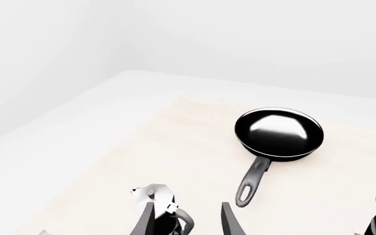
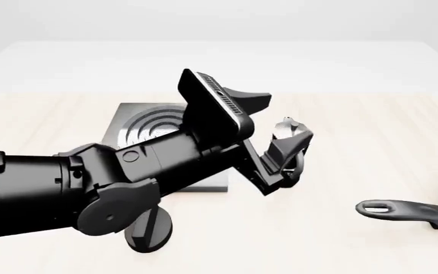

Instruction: Put the frying pan on the stove.

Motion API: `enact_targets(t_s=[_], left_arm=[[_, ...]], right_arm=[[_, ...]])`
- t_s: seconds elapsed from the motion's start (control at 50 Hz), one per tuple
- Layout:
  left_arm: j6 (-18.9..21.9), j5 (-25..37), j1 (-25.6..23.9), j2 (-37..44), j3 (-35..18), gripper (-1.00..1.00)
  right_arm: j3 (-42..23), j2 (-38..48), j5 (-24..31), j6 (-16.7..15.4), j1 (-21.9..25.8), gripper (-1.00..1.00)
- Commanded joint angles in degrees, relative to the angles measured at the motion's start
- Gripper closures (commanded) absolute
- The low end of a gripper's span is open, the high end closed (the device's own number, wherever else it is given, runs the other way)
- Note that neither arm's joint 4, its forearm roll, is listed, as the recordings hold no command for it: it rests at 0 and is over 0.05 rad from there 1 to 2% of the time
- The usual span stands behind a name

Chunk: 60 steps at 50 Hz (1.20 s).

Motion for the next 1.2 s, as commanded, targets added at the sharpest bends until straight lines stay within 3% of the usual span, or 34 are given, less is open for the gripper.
enact_targets(t_s=[0.02,0.18,0.62,1.04,1.2], left_arm=[[-0.4,0.1,-1.6,2.5,-2.2,-1.0],[-1.0,0.0,-2.1,4.5,-3.7,-1.0],[-2.5,1.8,-4.5,11.2,-10.8,-1.0],[-3.4,3.2,-6.2,16.7,-16.4,-1.0],[-3.4,4.8,-7.2,18.5,-19.2,-1.0]], right_arm=[[0.1,0.0,-0.2,0.2,0.1,-1.0],[3.0,0.0,-2.9,0.4,0.0,-1.0],[0.4,0.0,0.0,0.3,0.3,-1.0],[4.0,0.0,-3.2,0.6,0.4,-1.0],[2.6,0.0,-1.7,0.1,0.9,-1.0]])
